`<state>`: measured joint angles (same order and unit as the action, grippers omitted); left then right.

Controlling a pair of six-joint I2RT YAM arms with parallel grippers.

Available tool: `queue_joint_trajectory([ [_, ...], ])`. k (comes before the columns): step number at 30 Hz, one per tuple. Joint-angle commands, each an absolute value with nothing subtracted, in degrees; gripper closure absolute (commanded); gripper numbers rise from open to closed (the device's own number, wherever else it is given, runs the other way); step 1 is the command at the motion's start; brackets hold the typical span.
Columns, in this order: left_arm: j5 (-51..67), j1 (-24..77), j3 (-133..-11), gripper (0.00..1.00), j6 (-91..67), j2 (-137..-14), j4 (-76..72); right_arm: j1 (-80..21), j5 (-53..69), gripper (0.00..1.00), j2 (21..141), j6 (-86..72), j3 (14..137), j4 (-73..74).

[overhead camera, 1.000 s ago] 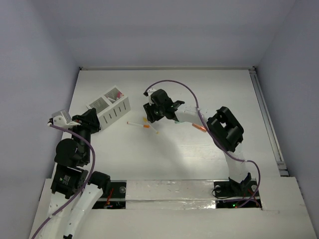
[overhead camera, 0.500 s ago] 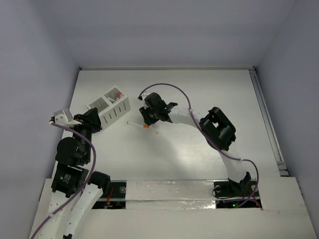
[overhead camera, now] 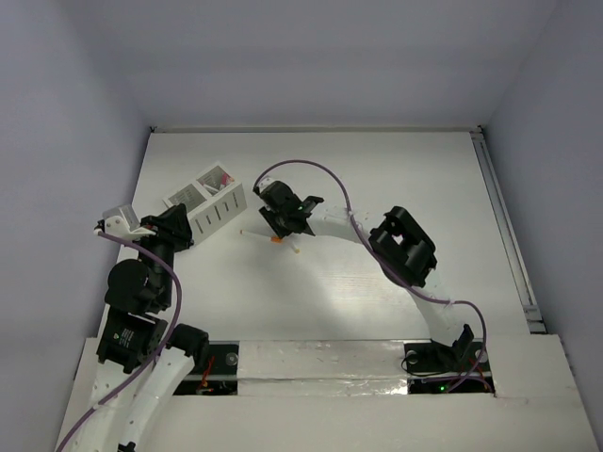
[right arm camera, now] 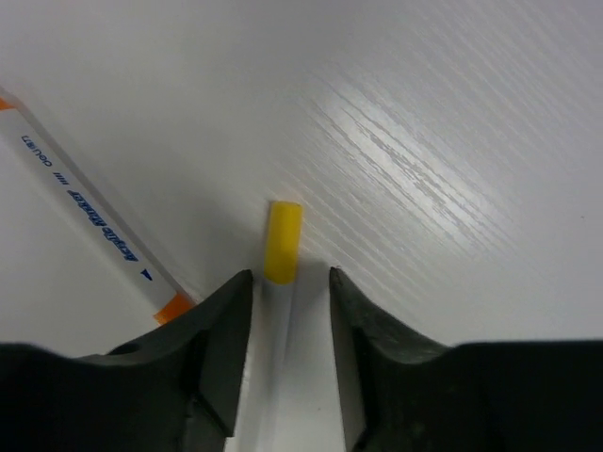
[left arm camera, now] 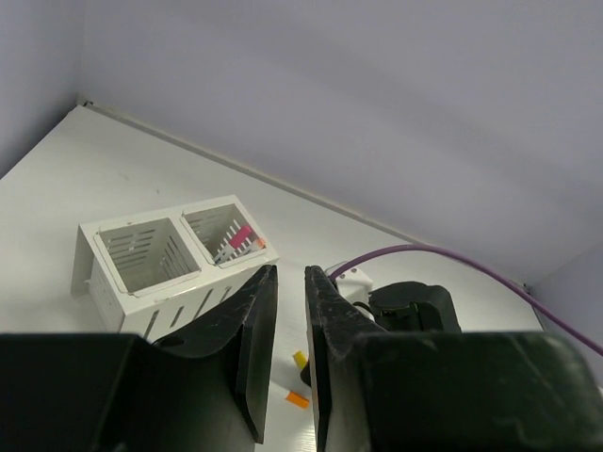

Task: Sort the stationery into containers
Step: Pick up the pen from the center of the board.

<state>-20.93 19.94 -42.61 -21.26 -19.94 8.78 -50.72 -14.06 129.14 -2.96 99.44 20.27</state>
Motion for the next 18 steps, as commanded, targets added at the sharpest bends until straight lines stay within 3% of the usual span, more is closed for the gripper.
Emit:
queue_joint_trajectory([
  [1,-21.09,20.39,-42.63,0.84,-20.57,-19.60,5.89,-50.89,-17.23,0.60,130.69,-1.58,101.69,24.96],
  [3,-21.01,20.39,-42.63,0.84,-20.57,-20.12,5.98,-50.89,-17.75,0.66,130.69,-1.58,101.34,25.14],
  [5,-20.39,20.39,-42.45,0.84,-20.57,-19.95,5.98,-50.89,-17.93,0.80,130.69,-1.76,100.73,24.87],
  [9,-21.18,20.39,-42.63,0.84,-20.57,-19.95,5.89,-50.89,-17.75,0.90,130.78,-1.84,100.37,24.96],
  [10,-20.92,20.39,-42.54,0.84,-20.65,-20.13,5.89,-50.89,-17.84,0.97,130.69,-1.76,100.20,24.00],
  [18,-20.22,20.39,-42.45,0.84,-20.57,-20.13,5.89,-50.89,-20.22,1.00,120.70,-2.37,94.23,11.02],
])
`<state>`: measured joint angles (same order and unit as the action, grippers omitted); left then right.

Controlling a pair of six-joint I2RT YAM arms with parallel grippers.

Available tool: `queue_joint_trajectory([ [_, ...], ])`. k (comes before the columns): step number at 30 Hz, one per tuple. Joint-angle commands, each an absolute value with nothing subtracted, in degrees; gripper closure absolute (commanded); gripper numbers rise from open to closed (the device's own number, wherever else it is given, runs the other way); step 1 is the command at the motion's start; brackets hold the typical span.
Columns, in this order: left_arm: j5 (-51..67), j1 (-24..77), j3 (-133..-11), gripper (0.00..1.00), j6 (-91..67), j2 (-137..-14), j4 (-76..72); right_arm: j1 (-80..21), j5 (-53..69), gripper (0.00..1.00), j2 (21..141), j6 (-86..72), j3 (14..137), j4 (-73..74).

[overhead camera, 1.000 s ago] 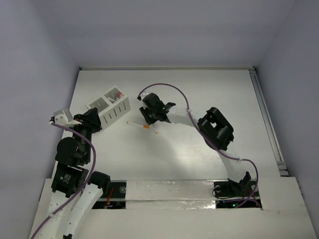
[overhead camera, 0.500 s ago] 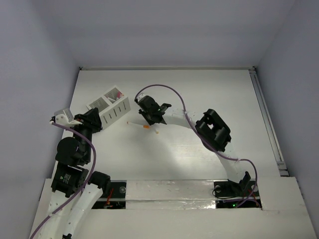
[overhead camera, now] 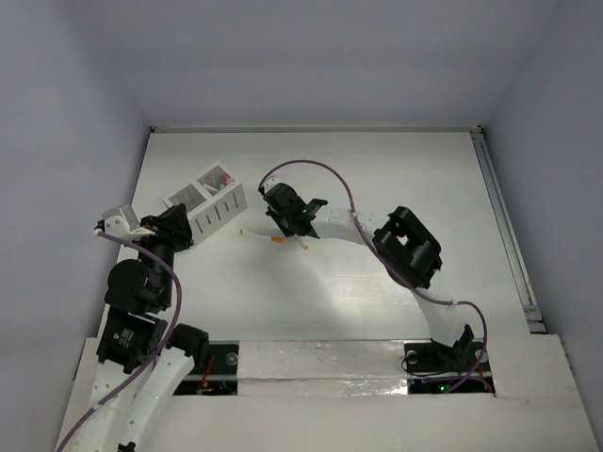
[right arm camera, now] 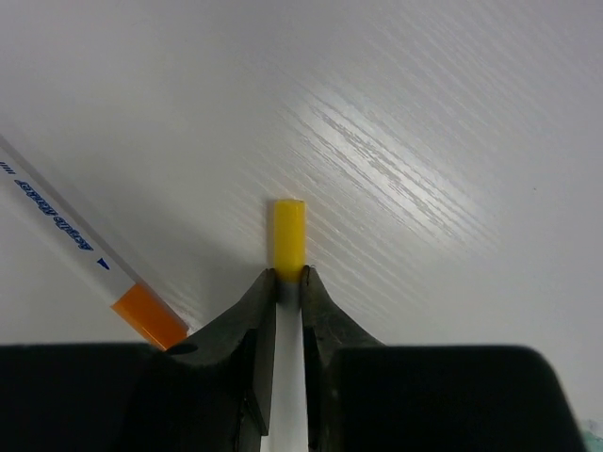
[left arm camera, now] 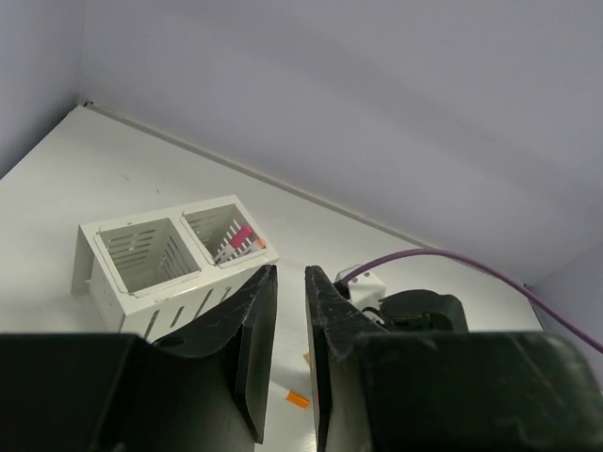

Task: Sort the stationery into containers
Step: Pick up the pen from the center of the board, then place the pen in the storage box.

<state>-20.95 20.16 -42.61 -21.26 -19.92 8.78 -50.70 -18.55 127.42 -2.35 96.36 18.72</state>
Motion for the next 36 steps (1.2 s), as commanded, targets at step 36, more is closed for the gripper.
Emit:
queue_joint_trajectory([
  [36,-21.01,21.45,-42.54,0.79,-20.30,-19.87,5.89,-50.89,-1.93,1.00,145.98,-21.98,131.31,-34.63],
])
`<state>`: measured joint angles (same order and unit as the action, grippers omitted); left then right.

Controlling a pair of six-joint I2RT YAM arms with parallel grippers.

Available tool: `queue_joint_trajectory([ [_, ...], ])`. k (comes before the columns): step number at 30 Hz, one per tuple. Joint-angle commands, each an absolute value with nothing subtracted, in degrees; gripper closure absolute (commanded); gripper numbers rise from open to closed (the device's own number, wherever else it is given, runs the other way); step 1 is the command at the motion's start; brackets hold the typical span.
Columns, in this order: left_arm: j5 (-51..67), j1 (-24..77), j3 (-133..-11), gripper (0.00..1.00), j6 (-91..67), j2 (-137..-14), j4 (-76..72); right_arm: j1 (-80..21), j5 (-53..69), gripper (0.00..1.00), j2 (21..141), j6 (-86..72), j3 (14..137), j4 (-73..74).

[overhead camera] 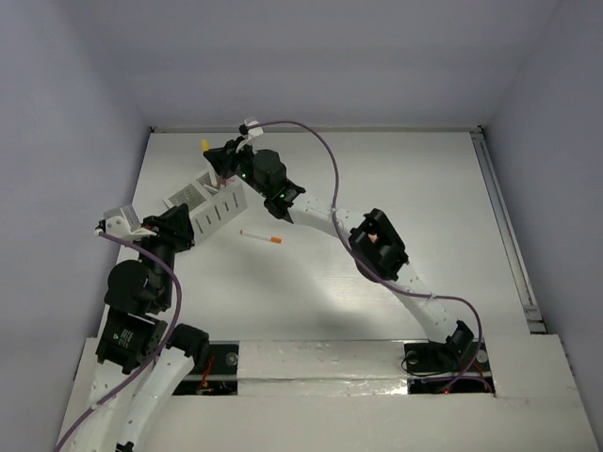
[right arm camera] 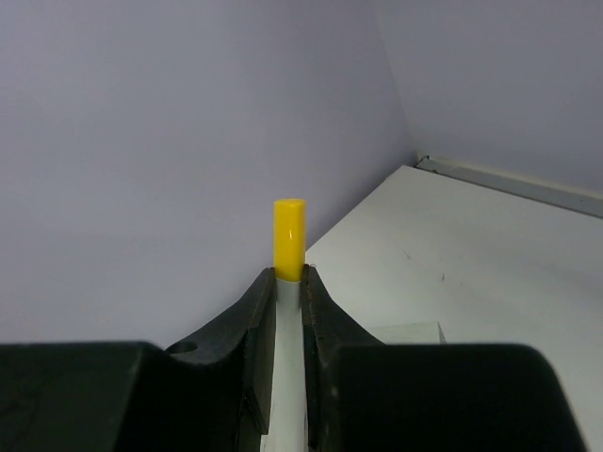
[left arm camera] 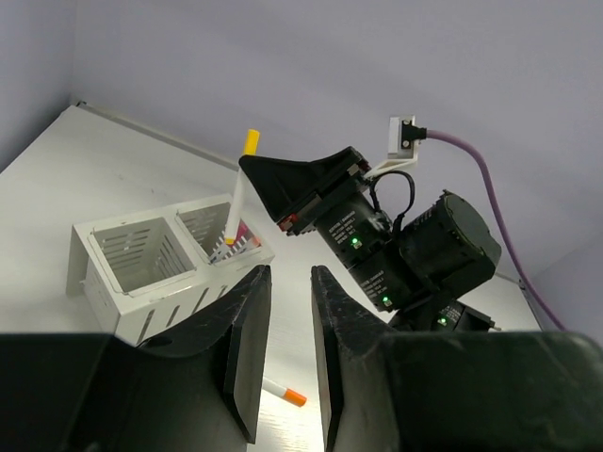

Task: Sort the stationery into containers
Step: Place the pen in the storage box.

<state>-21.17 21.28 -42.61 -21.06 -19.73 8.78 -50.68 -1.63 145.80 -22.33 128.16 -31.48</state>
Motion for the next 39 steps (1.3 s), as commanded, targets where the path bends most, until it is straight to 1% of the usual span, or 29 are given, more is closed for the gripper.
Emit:
queue_joint_trajectory([
  [1,-21.27,21.45,-42.63,0.79,-20.30,-19.78,5.89,-50.89,-2.11,1.00,146.25,-21.97,131.22,-34.37],
  [6,-20.31,21.45,-42.45,0.79,-20.39,-20.66,5.80,-51.42,-2.55,1.00,148.71,-19.60,134.46,-31.65],
  [11,-20.66,21.45,-42.45,0.79,-20.39,-20.92,5.89,-51.42,-2.63,0.97,149.94,-19.34,135.08,-31.03],
  [16,-20.65,20.83,-42.45,0.79,-20.39,-20.48,5.71,-51.42,-3.34,0.96,151.96,-19.34,136.75,-30.24],
  [19,-19.95,20.83,-42.36,0.79,-20.39,-20.66,5.80,-51.42,-3.17,0.85,152.93,-18.90,138.43,-29.79],
  [20,-19.86,20.83,-42.36,0.79,-20.30,-20.39,5.80,-51.42,-2.82,0.76,152.58,-19.16,137.99,-30.14],
  [22,-20.74,20.83,-42.54,0.79,-20.39,-20.21,5.80,-51.42,-2.03,0.66,151.00,-18.90,135.97,-31.37],
  [23,-20.92,20.83,-42.45,0.79,-20.30,-20.39,5.80,-51.42,-1.93,0.58,150.47,-18.03,135.79,-31.38],
  [24,-20.57,20.83,-42.45,0.79,-20.30,-20.83,5.89,-51.42,-1.85,0.54,149.60,-17.58,135.62,-31.20],
  [25,-20.13,20.83,-42.45,0.79,-20.39,-20.92,5.89,-51.42,-1.41,0.48,148.89,-17.32,135.27,-31.29],
  [27,-20.13,20.83,-42.36,0.79,-20.39,-20.48,5.71,-51.42,-0.80,0.43,147.05,-17.05,133.34,-32.08],
  [28,-20.47,20.83,-42.45,0.79,-20.30,-20.30,5.71,-51.42,-0.36,0.40,144.52,-17.05,129.94,-33.82],
  [30,-20.57,20.83,-42.54,0.79,-20.39,-20.65,5.80,-51.42,-0.44,0.39,141.52,-16.44,125.97,-35.50],
  [31,-20.31,20.83,-42.45,0.79,-20.39,-21.00,5.89,-51.42,0.60,0.39,139.85,-16.09,123.77,-36.73],
  [32,-20.13,20.83,-42.36,0.79,-20.30,-20.92,5.89,-51.42,1.57,0.45,135.40,-15.04,117.40,-37.52],
  [33,-20.13,20.83,-42.36,0.79,-20.30,-20.57,5.89,-51.42,2.10,0.53,132.65,-14.51,112.90,-38.83],
  [34,-20.47,20.83,-42.36,0.79,-20.30,-19.96,5.89,-51.42,2.98,0.67,129.93,-13.81,108.15,-41.20],
  [35,-20.83,20.83,-42.54,0.79,-20.30,-19.78,5.80,-51.42,3.34,0.93,124.42,-12.58,99.06,-41.31],
  [36,-21.00,20.83,-42.54,0.79,-20.30,-19.86,5.80,-51.42,4.04,1.00,121.93,-11.52,94.96,-40.87],
  [38,-20.48,20.83,-42.54,0.81,-20.30,-20.13,5.89,-51.42,6.67,1.00,118.05,-8.02,86.45,-36.15],
  [39,-19.96,20.83,-42.45,0.83,-20.39,-20.13,5.80,-51.42,7.72,1.00,115.69,-6.78,84.74,-33.43],
])
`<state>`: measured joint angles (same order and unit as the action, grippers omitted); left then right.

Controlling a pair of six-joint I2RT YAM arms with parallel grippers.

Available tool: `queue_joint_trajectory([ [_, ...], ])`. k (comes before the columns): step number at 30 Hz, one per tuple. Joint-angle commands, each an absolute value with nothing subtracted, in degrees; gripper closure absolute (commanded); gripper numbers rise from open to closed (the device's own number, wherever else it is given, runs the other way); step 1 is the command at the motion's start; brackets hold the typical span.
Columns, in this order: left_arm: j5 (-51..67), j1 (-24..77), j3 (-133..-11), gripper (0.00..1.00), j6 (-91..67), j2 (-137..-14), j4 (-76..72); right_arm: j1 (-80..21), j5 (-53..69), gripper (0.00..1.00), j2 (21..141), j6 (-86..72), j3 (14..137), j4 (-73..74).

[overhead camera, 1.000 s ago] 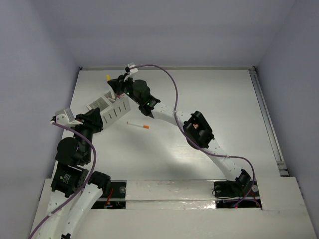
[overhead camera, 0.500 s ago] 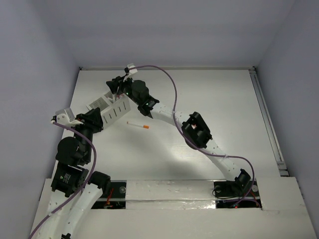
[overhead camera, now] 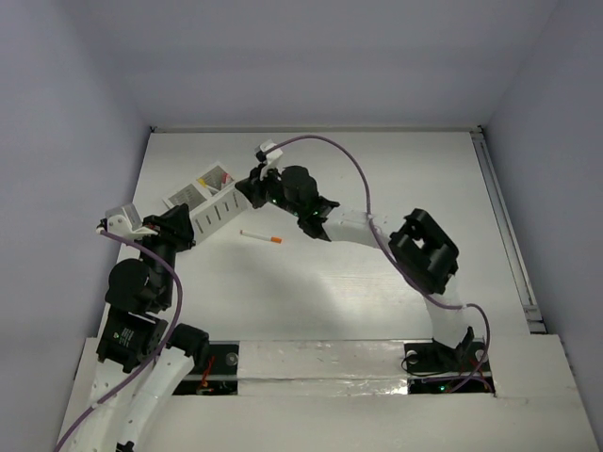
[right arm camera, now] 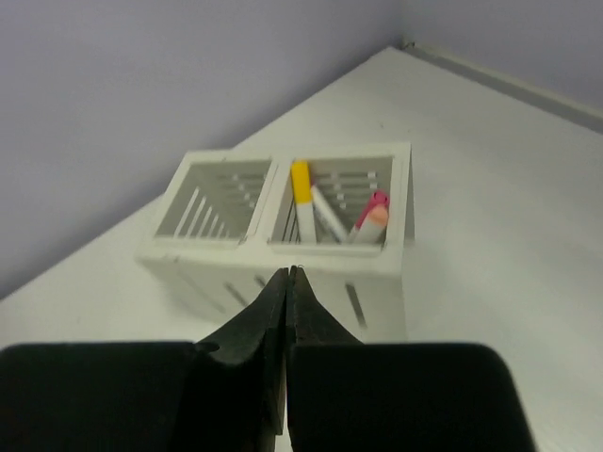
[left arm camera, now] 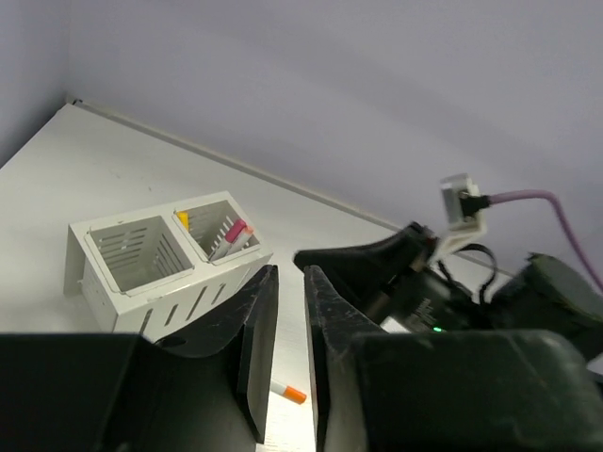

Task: Sort the stationery into containers
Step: Place the pen in the storage box, then pick up the pen from the center of the board.

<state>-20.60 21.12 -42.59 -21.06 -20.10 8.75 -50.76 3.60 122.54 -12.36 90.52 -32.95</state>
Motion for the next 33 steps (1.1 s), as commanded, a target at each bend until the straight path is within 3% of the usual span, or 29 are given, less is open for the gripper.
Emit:
queue_joint_trajectory([
  [1,-19.34,20.83,-42.45,0.86,-20.39,-19.78,5.54,-51.42,8.34,1.00,114.88,-5.72,83.33,-28.27],
  [3,-20.21,20.83,-42.71,0.94,-20.39,-19.77,5.45,-51.42,8.53,0.98,112.34,-4.66,78.43,-25.32],
  [5,-20.65,20.83,-42.63,0.96,-20.48,-20.21,5.71,-51.42,7.56,0.89,110.84,-3.96,75.34,-24.35],
  [7,-20.13,20.83,-42.54,0.96,-20.57,-19.95,5.80,-51.42,9.82,0.76,109.95,-2.73,73.48,-21.64],
  [8,-20.13,20.83,-42.45,0.96,-20.48,-19.69,5.80,-51.42,10.97,0.59,110.39,-1.16,73.91,-20.23],
  [10,-20.39,20.83,-42.63,0.95,-20.48,-19.86,5.54,-51.42,13.60,0.44,112.66,-0.70,76.88,-14.97],
  [13,-19.69,20.83,-42.54,0.92,-20.48,-20.13,5.63,-51.42,13.45,0.37,115.04,1.06,79.01,-14.32],
  [25,-19.69,20.83,-42.63,0.89,-20.48,-19.95,5.62,-52.03,8.26,0.35,131.04,6.41,98.08,-0.18],
  [33,-18.90,20.83,-42.54,0.88,-20.48,-20.13,5.54,-55.19,1.07,0.46,135.26,11.42,102.30,7.73],
])
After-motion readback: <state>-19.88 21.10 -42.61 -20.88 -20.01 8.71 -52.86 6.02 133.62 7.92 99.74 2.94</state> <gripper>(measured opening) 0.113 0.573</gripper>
